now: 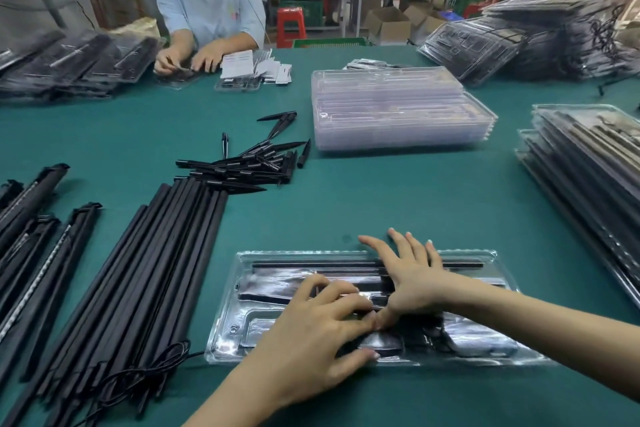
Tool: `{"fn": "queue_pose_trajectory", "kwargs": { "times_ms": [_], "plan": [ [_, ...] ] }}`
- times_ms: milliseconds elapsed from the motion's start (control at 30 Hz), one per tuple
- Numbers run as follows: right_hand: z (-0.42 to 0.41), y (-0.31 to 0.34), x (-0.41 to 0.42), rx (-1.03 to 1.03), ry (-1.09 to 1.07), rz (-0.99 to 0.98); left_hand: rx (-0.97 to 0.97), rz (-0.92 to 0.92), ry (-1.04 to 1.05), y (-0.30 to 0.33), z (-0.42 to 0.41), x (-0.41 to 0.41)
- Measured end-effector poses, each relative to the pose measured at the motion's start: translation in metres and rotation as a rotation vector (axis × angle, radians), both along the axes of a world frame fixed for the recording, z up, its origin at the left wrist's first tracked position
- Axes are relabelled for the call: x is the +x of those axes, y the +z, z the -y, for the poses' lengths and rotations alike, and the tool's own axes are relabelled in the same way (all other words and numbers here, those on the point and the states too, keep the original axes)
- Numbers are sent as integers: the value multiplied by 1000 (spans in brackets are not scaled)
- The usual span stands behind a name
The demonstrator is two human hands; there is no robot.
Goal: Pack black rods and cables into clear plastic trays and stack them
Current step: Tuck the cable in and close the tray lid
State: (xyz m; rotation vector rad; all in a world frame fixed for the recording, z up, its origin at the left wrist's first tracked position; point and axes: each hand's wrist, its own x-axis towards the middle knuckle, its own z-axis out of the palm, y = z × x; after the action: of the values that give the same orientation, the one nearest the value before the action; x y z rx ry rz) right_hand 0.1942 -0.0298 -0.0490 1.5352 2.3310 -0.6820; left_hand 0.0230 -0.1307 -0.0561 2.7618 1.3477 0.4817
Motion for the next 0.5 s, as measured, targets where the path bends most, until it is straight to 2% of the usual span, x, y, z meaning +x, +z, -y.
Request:
{"fn": "queue_pose_trajectory", "kwargs": {
  "times_ms": [233, 367, 500],
  "plan": [
    [5, -4, -1, 58, -20, -26, 35, -110, -75, -3, -2, 4],
    [12, -4, 2, 87, -25, -84, -63, -172, -92, 7, -8, 4],
    [10, 3, 5, 22, 14, -79, -173, -8, 15, 17, -12, -17]
  ]
}}
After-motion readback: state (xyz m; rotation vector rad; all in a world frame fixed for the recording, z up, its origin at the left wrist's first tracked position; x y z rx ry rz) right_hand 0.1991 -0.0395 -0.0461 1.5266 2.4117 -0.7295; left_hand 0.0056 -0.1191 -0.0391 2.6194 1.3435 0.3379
